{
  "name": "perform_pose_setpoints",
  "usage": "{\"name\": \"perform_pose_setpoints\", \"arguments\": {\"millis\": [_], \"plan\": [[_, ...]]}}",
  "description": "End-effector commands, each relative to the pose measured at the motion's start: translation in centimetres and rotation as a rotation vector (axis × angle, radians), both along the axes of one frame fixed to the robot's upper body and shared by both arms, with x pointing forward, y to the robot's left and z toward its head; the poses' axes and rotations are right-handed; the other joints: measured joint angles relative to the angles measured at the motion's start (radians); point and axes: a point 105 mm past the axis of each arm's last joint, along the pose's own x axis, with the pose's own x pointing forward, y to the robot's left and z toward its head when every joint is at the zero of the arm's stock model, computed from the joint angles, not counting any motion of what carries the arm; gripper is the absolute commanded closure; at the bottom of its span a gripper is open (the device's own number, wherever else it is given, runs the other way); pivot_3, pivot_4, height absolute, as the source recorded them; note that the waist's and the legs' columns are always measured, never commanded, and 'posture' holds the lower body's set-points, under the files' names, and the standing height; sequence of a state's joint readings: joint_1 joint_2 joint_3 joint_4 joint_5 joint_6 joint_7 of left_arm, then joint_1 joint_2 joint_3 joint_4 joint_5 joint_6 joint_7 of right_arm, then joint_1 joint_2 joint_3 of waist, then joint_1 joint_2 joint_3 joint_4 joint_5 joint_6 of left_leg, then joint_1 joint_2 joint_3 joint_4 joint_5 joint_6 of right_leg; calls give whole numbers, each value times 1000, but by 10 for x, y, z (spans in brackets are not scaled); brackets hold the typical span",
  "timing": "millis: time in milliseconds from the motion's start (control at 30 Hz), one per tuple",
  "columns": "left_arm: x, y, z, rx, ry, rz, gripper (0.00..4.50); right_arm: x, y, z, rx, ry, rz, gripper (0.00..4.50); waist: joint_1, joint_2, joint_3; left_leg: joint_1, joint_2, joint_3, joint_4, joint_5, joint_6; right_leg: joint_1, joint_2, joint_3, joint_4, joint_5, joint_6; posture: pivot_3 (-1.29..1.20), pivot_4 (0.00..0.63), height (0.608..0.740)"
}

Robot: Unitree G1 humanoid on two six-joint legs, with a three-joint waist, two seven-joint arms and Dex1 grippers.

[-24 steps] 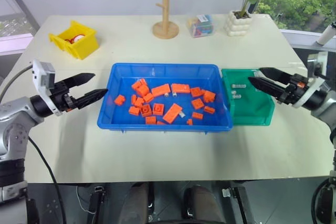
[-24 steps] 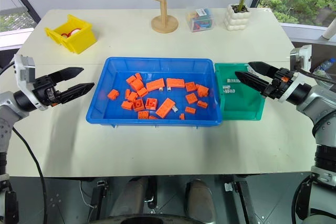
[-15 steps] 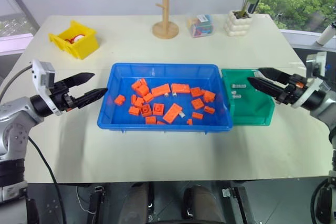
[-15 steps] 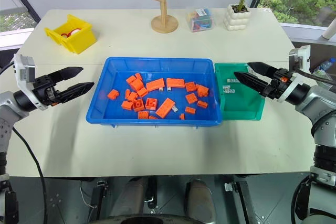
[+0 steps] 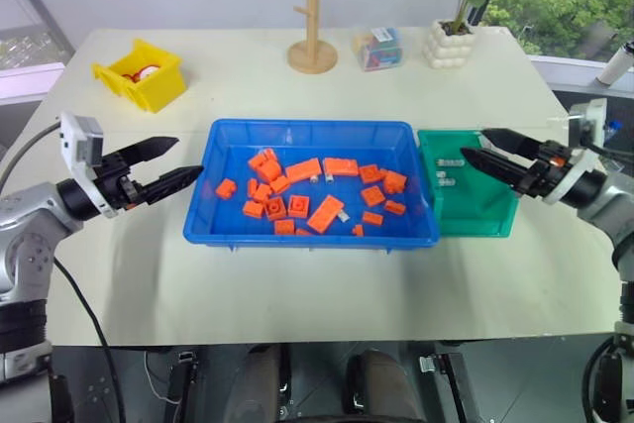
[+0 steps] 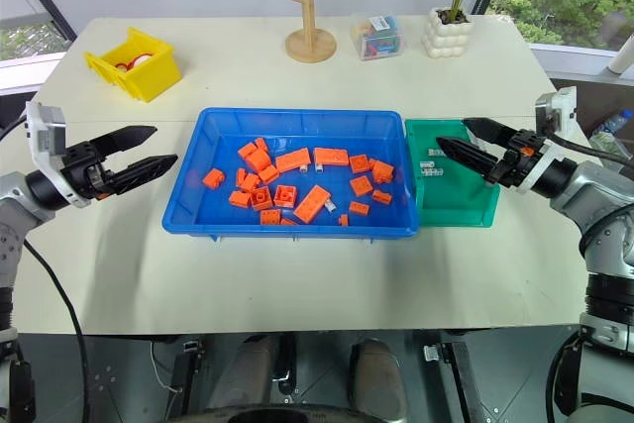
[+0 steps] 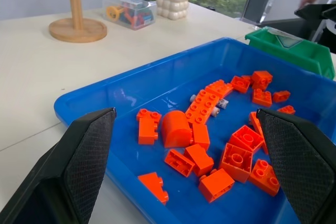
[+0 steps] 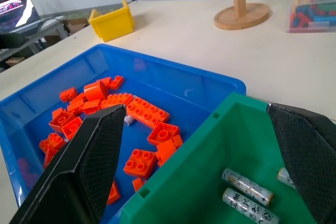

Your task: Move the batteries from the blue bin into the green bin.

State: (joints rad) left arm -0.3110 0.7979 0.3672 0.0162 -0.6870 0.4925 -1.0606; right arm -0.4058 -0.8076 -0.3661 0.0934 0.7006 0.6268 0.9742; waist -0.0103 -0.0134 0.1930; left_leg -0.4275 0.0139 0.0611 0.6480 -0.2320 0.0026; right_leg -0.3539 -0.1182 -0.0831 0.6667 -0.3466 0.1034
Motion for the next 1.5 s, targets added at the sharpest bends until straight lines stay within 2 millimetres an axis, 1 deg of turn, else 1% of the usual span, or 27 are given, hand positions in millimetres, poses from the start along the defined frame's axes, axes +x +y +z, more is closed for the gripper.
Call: {"name": "perform_pose_setpoints", "arguments": {"millis": [33,400,467,533,600,700,800,833,867,933,1000,1133,1233,1367,1500], "plan": [[-1,-1,14,-2,-58,-6,0,1,-1,15,-9,-65,-8,80,0,0,0,0,0,0,0,0,0,0,0,0,0,0,0,0,150,739],[-5,-3,14,-3,-49,-19,0,10,3,13,-9,-65,-14,80,-1,0,0,0,0,0,0,0,0,0,0,0,0,0,0,0,150,739],[-5,-3,15,-3,-49,-23,0,14,5,16,-21,-84,-19,80,-1,0,0,0,0,0,0,0,0,0,0,0,0,0,0,0,150,739],[-6,-5,16,-2,-50,-31,0,21,11,25,-34,-118,-4,80,-1,0,0,0,0,0,0,0,0,0,0,0,0,0,0,0,150,739],[-7,-6,18,1,-50,-39,0,26,22,33,-51,-147,32,80,-2,0,0,0,0,0,0,0,0,-1,0,0,0,0,0,0,150,739],[-7,-8,19,-7,-37,-45,0,35,51,45,-78,-193,118,80,-7,0,0,0,0,0,0,0,0,-1,0,0,0,0,0,0,150,739],[-8,-10,18,-9,-31,-47,0,41,76,47,-113,-216,203,80,-7,0,0,0,1,0,-1,0,0,-2,1,0,0,0,0,0,150,739],[-8,-10,16,-9,-24,-49,0,45,87,45,-131,-214,237,80,-6,0,0,0,1,0,-1,0,0,-2,1,0,0,0,0,0,150,739],[-8,-11,15,-9,-19,-50,0,47,94,43,-145,-213,259,80,-5,0,0,0,0,0,-1,0,0,-2,1,0,0,0,0,0,150,739],[-8,-12,10,2,-3,-56,0,53,112,36,-195,-201,316,80,-2,0,0,0,0,1,0,0,0,-2,0,0,0,0,0,0,150,739],[-8,-12,5,17,8,-60,0,58,126,26,-253,-189,361,80,-3,0,0,0,0,1,0,0,0,-2,0,0,1,0,0,0,150,739],[-7,-16,-4,45,18,-67,0,71,145,0,-393,-151,427,80,-4,0,0,-1,-1,1,0,0,0,-2,0,0,1,0,0,0,150,739],[-7,-21,-7,40,19,-78,0,78,158,-14,-458,-119,488,80,-8,0,0,-1,-1,1,0,0,0,-3,0,1,2,0,0,0,150,739],[-10,-26,-9,41,21,-90,0,81,179,-22,-506,-103,569,80,-11,0,0,-1,0,1,0,0,0,-3,0,1,3,0,0,0,150,739],[-11,-27,-8,35,12,-82,0,85,193,-22,-536,-116,593,80,-10,0,0,-1,0,0,0,0,-1,-3,1,1,3,0,0,0,150,739]]}}
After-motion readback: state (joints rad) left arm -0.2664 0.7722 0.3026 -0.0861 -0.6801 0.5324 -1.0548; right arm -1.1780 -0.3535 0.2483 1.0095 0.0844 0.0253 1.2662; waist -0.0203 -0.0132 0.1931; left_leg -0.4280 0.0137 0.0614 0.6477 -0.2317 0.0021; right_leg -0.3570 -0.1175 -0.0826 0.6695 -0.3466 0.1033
